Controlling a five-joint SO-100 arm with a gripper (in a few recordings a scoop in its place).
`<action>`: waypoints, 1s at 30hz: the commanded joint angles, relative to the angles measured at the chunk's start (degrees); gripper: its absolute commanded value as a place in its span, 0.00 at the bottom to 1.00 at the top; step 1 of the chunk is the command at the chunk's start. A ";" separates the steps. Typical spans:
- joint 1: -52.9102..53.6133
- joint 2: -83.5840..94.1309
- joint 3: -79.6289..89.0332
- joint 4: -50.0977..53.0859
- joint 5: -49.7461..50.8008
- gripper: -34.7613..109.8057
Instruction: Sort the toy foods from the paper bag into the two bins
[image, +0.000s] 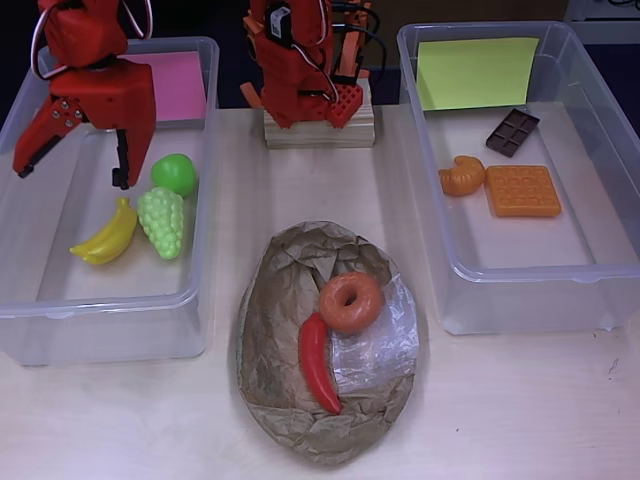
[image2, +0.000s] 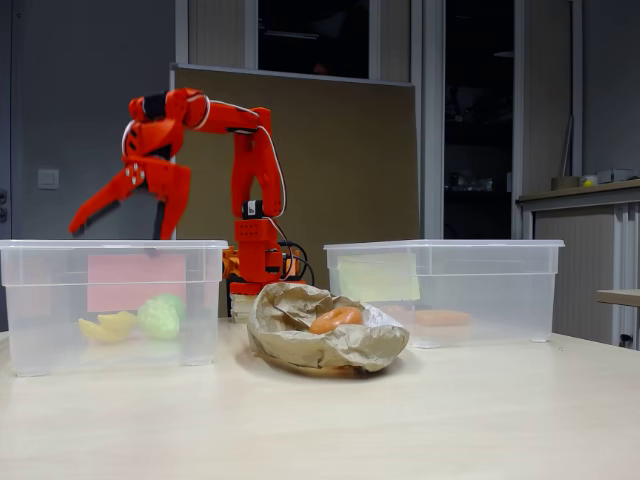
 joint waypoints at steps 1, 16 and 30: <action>-4.31 9.05 -1.49 3.43 -1.14 0.56; -44.21 9.49 5.01 -6.06 13.89 0.53; -55.99 -14.24 2.55 -12.83 31.99 0.53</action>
